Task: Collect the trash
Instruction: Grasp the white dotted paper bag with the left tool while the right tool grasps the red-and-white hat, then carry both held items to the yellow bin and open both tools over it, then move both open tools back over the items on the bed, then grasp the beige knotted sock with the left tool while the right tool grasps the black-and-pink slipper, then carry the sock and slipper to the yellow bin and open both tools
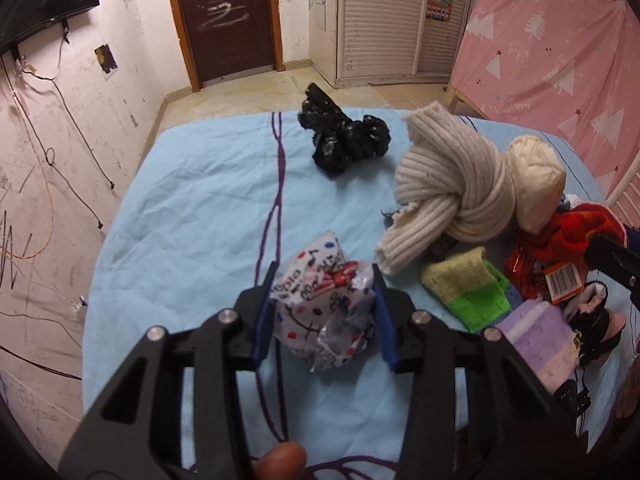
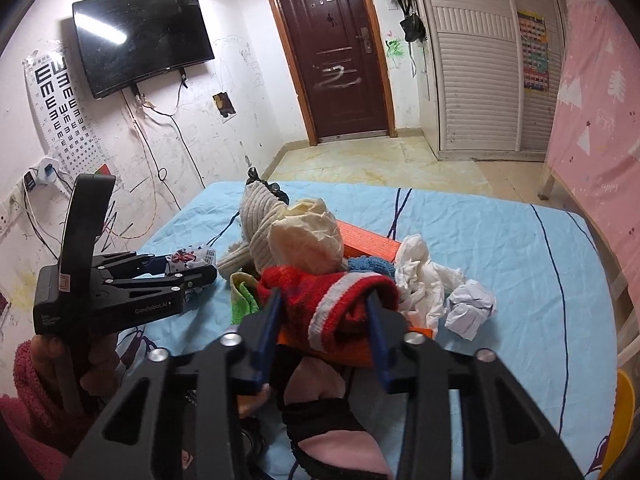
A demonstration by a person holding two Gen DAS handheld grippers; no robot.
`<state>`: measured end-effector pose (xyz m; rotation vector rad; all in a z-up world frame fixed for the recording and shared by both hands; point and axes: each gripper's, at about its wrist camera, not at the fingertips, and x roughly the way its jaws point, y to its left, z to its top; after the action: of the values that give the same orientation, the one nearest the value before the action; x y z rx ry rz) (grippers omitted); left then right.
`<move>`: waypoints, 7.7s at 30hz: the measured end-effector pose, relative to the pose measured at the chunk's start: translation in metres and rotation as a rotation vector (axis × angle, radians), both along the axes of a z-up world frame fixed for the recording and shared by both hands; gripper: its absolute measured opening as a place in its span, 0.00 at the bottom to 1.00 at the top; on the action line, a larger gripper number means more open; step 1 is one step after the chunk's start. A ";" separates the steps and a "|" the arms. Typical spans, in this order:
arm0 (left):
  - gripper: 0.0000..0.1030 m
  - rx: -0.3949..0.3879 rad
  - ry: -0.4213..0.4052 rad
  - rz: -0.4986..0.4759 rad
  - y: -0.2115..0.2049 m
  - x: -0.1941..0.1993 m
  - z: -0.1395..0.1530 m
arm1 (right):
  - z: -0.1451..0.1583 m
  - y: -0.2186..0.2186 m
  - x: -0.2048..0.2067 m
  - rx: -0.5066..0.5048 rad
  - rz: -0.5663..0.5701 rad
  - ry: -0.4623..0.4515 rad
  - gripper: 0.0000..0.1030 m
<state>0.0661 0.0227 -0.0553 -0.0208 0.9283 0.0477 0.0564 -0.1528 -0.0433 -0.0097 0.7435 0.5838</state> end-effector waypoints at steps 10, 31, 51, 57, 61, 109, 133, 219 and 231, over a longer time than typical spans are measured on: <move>0.40 -0.017 -0.069 0.016 0.009 -0.025 0.033 | 0.024 -0.018 -0.022 0.081 -0.017 -0.077 0.13; 0.40 0.014 -0.194 -0.116 -0.105 -0.066 0.111 | 0.061 -0.181 -0.089 0.230 -0.215 -0.221 0.14; 0.41 -0.059 0.004 -0.515 -0.352 -0.021 0.080 | -0.036 -0.350 -0.078 0.198 -0.542 -0.028 0.14; 0.48 -0.099 0.070 -0.528 -0.389 -0.007 0.062 | -0.061 -0.355 -0.067 0.182 -0.521 0.043 0.22; 0.69 -0.133 0.091 -0.523 -0.405 -0.001 0.057 | -0.065 -0.359 -0.068 0.179 -0.537 0.050 0.36; 0.78 -0.135 -0.084 -0.146 -0.148 -0.003 0.119 | 0.003 -0.143 -0.039 0.136 -0.220 -0.023 0.55; 0.78 -0.119 0.142 0.004 -0.053 0.075 0.029 | -0.029 -0.046 -0.041 -0.028 -0.047 0.102 0.63; 0.63 0.074 0.040 -0.492 -0.426 -0.008 0.085 | -0.062 -0.377 -0.065 0.304 -0.555 0.052 0.39; 0.74 0.089 0.018 -0.526 -0.460 -0.012 0.089 | -0.065 -0.412 -0.075 0.340 -0.646 0.044 0.52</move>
<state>0.0546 -0.4370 0.0336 0.3065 0.9252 -0.3991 -0.0188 -0.5648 -0.1079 0.5415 0.6349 0.0846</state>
